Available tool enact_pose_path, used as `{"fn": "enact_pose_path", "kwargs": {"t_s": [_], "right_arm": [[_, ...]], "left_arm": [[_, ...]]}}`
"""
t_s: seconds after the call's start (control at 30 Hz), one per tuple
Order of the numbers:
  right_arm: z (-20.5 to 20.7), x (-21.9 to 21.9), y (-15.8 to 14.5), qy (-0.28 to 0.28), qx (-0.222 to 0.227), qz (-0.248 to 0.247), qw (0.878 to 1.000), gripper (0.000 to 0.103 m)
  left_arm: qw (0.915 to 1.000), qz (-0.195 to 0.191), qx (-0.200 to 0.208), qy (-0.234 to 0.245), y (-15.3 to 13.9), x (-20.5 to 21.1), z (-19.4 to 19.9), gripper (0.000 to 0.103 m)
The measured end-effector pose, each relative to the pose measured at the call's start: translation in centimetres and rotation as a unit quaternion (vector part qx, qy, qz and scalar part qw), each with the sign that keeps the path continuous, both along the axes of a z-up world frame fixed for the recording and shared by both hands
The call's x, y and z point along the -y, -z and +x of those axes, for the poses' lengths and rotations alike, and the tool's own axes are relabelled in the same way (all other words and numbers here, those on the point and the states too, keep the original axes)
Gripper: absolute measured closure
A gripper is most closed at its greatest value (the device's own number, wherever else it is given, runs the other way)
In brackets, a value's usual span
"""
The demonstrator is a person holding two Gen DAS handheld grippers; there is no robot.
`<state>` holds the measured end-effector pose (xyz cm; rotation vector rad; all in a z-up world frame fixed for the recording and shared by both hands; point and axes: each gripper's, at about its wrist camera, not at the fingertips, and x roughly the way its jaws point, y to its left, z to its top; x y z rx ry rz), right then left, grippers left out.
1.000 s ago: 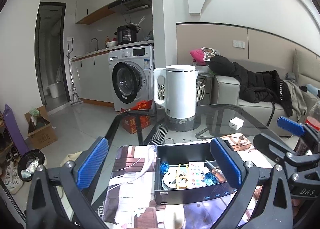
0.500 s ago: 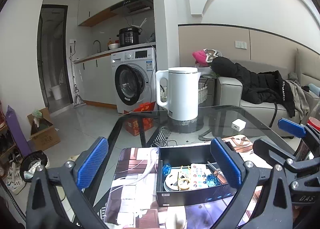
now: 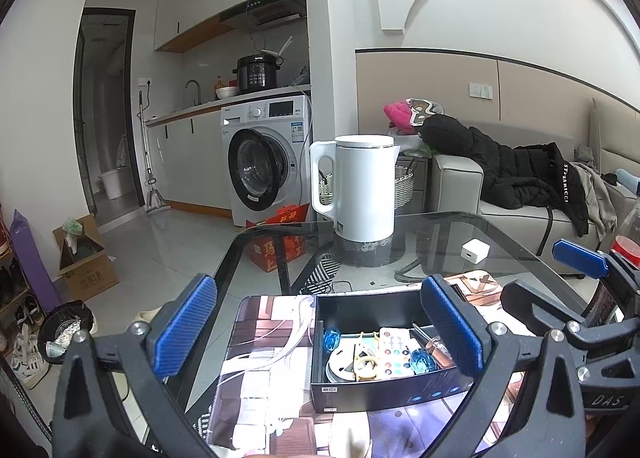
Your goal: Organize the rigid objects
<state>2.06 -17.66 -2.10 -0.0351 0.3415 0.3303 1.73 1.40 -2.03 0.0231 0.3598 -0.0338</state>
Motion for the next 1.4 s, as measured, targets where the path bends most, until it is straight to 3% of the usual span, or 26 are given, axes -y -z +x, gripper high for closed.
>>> {"fn": "enact_pose_path", "kwargs": {"t_s": [1.4], "right_arm": [[0.65, -0.48, 0.98, -0.014, -0.003, -0.013, 1.000, 0.005]], "left_arm": [[0.9999, 0.009, 0.004, -0.010, -0.21, 0.11, 0.10, 0.000]]}}
